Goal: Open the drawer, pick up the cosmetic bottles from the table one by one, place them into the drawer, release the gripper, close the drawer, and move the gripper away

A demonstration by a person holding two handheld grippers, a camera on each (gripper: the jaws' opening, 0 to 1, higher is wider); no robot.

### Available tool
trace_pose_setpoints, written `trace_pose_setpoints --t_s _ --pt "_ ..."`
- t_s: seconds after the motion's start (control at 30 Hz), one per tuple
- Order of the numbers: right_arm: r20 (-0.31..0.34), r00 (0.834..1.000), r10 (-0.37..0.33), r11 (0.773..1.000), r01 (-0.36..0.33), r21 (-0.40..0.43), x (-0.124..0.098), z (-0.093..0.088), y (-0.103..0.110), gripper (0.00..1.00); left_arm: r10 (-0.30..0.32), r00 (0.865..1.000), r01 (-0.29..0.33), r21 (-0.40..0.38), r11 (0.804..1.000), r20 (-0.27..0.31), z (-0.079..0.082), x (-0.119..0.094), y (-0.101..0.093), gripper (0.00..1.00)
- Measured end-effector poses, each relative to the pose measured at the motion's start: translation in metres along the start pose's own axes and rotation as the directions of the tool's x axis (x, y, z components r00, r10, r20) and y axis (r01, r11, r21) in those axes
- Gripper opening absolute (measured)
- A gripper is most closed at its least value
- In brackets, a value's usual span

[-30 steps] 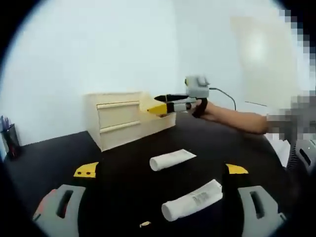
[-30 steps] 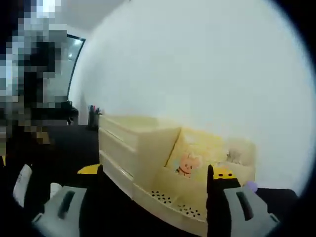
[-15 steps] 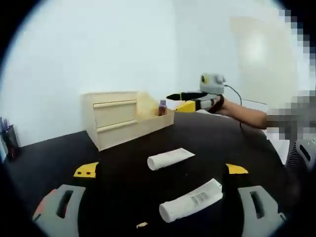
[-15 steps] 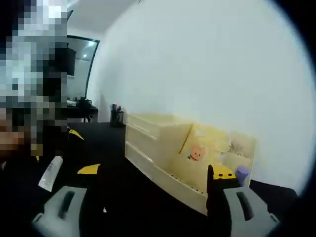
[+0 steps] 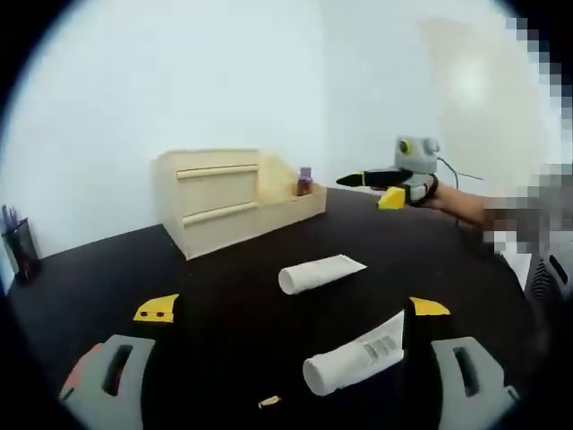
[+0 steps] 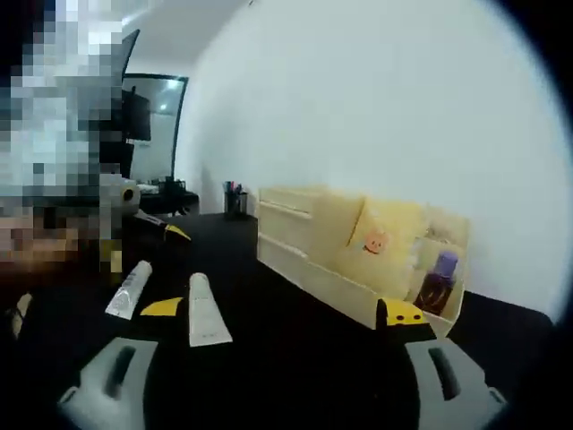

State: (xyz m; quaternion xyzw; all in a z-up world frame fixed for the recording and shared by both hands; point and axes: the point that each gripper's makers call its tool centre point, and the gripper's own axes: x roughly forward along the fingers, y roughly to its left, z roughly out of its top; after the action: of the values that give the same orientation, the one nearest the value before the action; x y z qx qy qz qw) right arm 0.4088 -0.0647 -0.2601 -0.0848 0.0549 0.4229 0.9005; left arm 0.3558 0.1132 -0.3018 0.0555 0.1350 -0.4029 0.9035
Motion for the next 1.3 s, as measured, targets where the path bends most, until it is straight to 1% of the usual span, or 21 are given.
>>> trace_pose_setpoints --t_s 0.03,0.1,0.17,0.23,0.3,0.4,0.57,0.6,0.67,0.7,0.73,0.77,0.83,0.97,1.07,1.1,1.17,1.2,1.23,1.3 --pt "0.005 1.0 -0.003 1.0 0.003 -0.02 0.0 -0.003 0.001 0.8 0.003 1.0 -0.003 0.001 1.0 -0.002 0.0 0.0 0.0 0.96" --pt "-0.007 1.0 -0.008 0.999 0.008 -0.053 0.0 -0.009 0.001 0.79 0.001 1.0 -0.001 -0.002 1.0 -0.001 0.0 0.001 -0.002 0.96" --pt "-0.006 1.0 0.003 0.999 -0.003 -0.053 0.0 -0.013 0.002 0.79 0.001 1.0 -0.001 -0.001 1.0 -0.003 0.002 0.001 0.003 0.96" --pt "0.002 1.0 0.027 0.999 -0.027 -0.034 0.0 -0.014 0.004 0.8 0.008 1.0 -0.008 0.008 1.0 -0.009 0.002 0.0 0.004 0.96" --pt "0.003 1.0 0.026 0.999 -0.026 -0.023 0.001 -0.017 0.004 0.8 0.013 1.0 -0.013 0.015 1.0 -0.012 0.001 -0.001 0.004 0.96" --pt "-0.006 0.999 0.035 0.999 -0.035 -0.035 0.003 -0.027 0.004 0.81 0.02 1.0 -0.02 0.015 1.0 -0.013 0.001 -0.001 0.005 0.96" --pt "-0.002 0.998 0.06 0.998 -0.06 0.007 0.004 -0.04 0.006 0.82 0.032 0.999 -0.031 0.024 0.999 -0.038 -0.006 0.003 0.005 0.96" --pt "-0.008 0.998 0.068 0.997 -0.068 0.021 0.004 -0.043 0.006 0.82 0.035 0.998 -0.034 0.029 0.999 -0.044 -0.008 0.004 0.006 0.96" --pt "0.006 0.998 0.07 0.994 -0.07 0.08 0.006 -0.045 0.001 0.82 0.036 0.998 -0.035 0.032 0.999 -0.049 -0.008 0.004 0.006 0.96" --pt "-0.001 0.998 0.069 0.995 -0.069 0.077 0.006 -0.047 -0.001 0.82 0.036 0.998 -0.035 0.033 0.999 -0.049 -0.008 0.005 0.006 0.96" --pt "0.005 0.998 0.064 0.995 -0.064 0.079 0.005 -0.045 -0.002 0.82 0.037 0.998 -0.035 0.036 0.999 -0.048 -0.007 0.005 0.005 0.96" --pt "0.03 0.998 0.062 0.994 -0.065 0.084 0.003 -0.04 -0.002 0.81 0.039 0.998 -0.037 0.04 0.999 -0.048 -0.007 0.005 0.003 0.96" --pt "0.034 0.997 0.065 0.995 -0.068 0.079 0.002 -0.04 -0.001 0.79 0.041 0.998 -0.039 0.048 0.998 -0.048 -0.006 0.004 0.001 0.96" --pt "0.042 0.996 0.076 0.995 -0.079 0.065 0.003 -0.038 0.001 0.8 0.042 0.998 -0.04 0.054 0.998 -0.051 -0.005 0.005 0.001 0.96" --pt "0.038 0.995 0.089 0.994 -0.091 0.053 0.004 -0.039 0.003 0.8 0.062 0.996 -0.056 0.083 0.995 -0.063 -0.004 0.005 0.001 0.96" --pt "0.039 0.995 0.09 0.994 -0.092 0.052 0.004 -0.038 0.003 0.8 0.068 0.996 -0.064 0.078 0.995 -0.057 -0.003 0.006 0.002 0.95" --pt "0.041 0.995 0.089 0.994 -0.091 0.057 0.004 -0.038 0.002 0.8 0.079 0.995 -0.075 0.067 0.995 -0.064 -0.004 0.009 0.002 0.94" --pt "0.045 0.995 0.087 0.994 -0.09 0.063 0.004 -0.037 0.0 0.8 0.118 0.991 -0.113 0.066 0.991 -0.068 -0.001 0.01 0.006 0.93" --pt "0.049 0.995 0.086 0.993 -0.089 0.072 0.004 -0.036 -0.001 0.79 0.118 0.991 -0.114 0.07 0.991 -0.064 0.004 0.011 0.005 0.92" --pt "0.052 0.995 0.085 0.993 -0.089 0.082 0.003 -0.036 -0.002 0.78 0.136 0.99 -0.134 0.044 0.99 -0.04 0.017 0.013 0.005 0.92"
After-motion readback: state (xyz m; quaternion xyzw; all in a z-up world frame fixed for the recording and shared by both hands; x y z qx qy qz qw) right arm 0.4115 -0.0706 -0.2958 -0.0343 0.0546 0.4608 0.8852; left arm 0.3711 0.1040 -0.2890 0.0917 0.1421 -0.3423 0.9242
